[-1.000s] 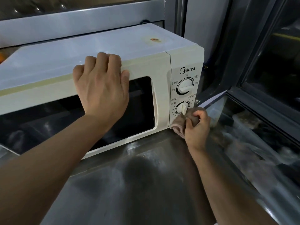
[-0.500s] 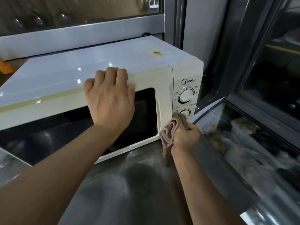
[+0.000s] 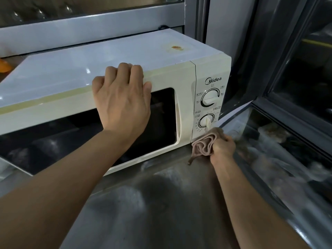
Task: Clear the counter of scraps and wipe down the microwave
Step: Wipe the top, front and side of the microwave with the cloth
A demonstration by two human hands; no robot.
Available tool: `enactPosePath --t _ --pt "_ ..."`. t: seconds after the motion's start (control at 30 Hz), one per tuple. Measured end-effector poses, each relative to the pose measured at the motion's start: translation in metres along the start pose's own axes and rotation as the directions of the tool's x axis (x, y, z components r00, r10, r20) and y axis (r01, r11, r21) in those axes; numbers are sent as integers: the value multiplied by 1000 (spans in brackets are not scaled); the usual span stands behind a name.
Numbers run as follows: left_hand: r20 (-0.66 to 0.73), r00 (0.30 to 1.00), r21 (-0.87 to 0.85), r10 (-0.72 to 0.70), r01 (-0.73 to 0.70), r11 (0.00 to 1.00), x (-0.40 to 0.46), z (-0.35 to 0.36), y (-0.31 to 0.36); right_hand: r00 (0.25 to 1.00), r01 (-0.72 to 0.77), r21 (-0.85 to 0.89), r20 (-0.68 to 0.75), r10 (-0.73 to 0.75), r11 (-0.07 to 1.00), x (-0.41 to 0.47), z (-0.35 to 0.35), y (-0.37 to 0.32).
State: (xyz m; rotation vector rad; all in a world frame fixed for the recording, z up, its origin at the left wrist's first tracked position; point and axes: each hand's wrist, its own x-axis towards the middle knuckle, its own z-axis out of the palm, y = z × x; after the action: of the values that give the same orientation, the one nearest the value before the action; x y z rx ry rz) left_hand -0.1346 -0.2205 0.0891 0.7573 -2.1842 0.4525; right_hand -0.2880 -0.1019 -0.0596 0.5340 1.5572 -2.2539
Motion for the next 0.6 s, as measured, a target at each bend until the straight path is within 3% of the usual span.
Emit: enactPosePath --t 0.2,0.4,0.5,0.6 --pt "4 1000 14 -9 9 1000 1 0 0 998 58 -96 -6 -59 994 -26 20 21" --pt "12 1000 8 -15 15 1000 0 -1 1 989 81 -60 129 -73 995 -52 24 52" --pt "17 1000 5 -16 16 1000 1 -1 0 990 138 -168 47 -132 976 -31 22 48" --pt "21 1000 12 -17 16 1000 1 -1 0 995 95 -152 -22 -99 984 -16 22 47"
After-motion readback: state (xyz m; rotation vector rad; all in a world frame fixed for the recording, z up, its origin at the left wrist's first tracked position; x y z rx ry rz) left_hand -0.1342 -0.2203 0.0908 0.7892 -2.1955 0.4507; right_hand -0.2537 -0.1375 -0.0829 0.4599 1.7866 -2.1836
